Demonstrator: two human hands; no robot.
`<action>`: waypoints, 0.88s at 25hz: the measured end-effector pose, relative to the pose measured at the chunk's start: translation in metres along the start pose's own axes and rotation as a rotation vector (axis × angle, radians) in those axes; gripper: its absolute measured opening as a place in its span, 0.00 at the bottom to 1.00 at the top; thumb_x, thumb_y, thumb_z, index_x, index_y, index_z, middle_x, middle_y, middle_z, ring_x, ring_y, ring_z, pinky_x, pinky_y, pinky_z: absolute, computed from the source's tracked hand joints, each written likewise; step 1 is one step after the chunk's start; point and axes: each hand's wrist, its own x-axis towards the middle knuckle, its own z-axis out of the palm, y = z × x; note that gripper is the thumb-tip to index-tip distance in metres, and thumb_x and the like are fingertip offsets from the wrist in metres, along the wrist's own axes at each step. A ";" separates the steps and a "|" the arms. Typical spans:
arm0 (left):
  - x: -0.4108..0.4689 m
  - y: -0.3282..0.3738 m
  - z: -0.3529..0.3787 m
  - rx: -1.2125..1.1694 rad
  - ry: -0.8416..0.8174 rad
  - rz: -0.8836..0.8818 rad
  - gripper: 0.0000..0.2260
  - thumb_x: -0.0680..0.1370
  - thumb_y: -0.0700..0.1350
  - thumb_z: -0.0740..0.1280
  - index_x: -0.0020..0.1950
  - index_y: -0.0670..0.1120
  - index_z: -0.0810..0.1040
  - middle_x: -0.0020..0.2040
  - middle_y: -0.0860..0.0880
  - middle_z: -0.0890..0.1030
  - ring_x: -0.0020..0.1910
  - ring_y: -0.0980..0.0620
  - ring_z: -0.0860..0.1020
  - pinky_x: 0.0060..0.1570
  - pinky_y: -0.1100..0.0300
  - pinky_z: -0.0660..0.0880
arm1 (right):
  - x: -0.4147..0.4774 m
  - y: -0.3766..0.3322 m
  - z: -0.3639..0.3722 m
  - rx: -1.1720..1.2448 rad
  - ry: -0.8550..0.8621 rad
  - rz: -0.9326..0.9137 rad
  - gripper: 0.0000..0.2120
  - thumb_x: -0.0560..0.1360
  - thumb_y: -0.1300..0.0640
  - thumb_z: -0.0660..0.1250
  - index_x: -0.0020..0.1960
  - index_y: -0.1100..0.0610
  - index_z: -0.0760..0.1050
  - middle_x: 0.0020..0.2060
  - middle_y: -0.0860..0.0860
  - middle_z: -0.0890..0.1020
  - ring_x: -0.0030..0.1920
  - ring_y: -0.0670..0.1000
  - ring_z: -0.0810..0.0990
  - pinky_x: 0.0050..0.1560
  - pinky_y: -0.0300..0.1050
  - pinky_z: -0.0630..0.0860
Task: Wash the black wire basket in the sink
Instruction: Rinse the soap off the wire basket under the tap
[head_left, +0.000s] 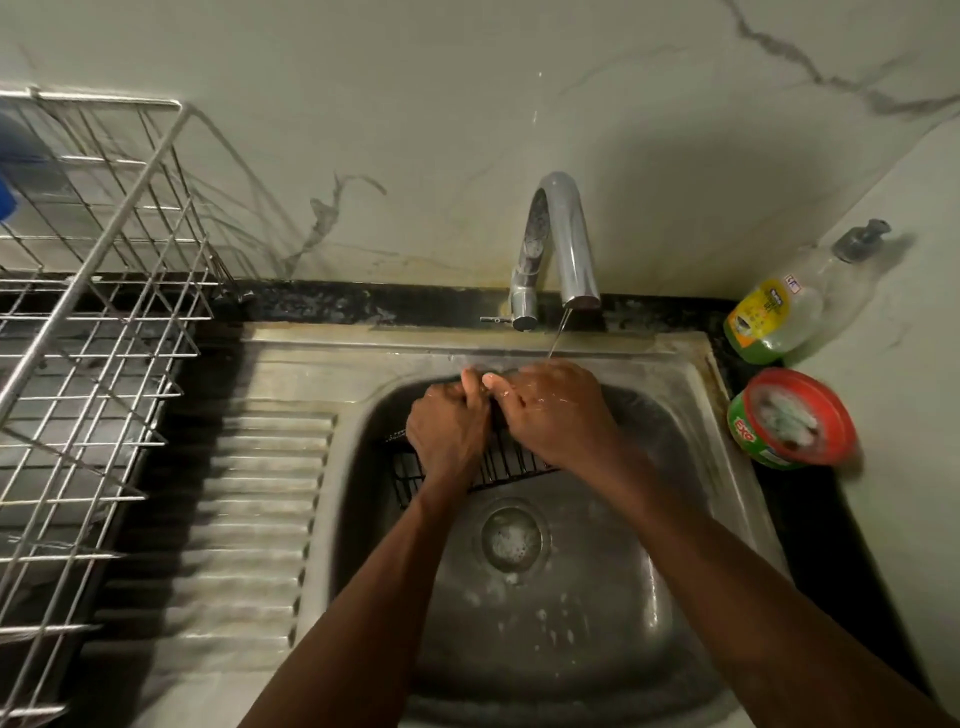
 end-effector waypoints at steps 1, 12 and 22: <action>0.004 -0.003 0.001 -0.041 -0.007 -0.005 0.27 0.83 0.57 0.57 0.28 0.47 0.74 0.25 0.50 0.76 0.25 0.52 0.75 0.36 0.57 0.76 | -0.002 0.007 -0.003 0.205 -0.025 0.048 0.18 0.84 0.49 0.59 0.47 0.54 0.85 0.36 0.49 0.83 0.37 0.47 0.78 0.42 0.40 0.73; 0.017 -0.001 0.009 -0.448 -0.137 -0.201 0.21 0.83 0.52 0.62 0.32 0.45 0.77 0.30 0.48 0.79 0.30 0.50 0.78 0.39 0.53 0.79 | 0.010 -0.035 -0.017 0.190 -0.040 0.394 0.09 0.83 0.50 0.62 0.47 0.51 0.76 0.38 0.48 0.79 0.39 0.47 0.77 0.45 0.43 0.74; 0.025 -0.009 -0.008 -0.601 -0.350 -0.230 0.25 0.81 0.62 0.60 0.44 0.42 0.82 0.42 0.42 0.85 0.44 0.41 0.85 0.48 0.45 0.83 | 0.010 -0.006 -0.018 0.108 -0.110 0.437 0.32 0.80 0.28 0.50 0.27 0.48 0.70 0.24 0.44 0.74 0.27 0.43 0.74 0.37 0.41 0.71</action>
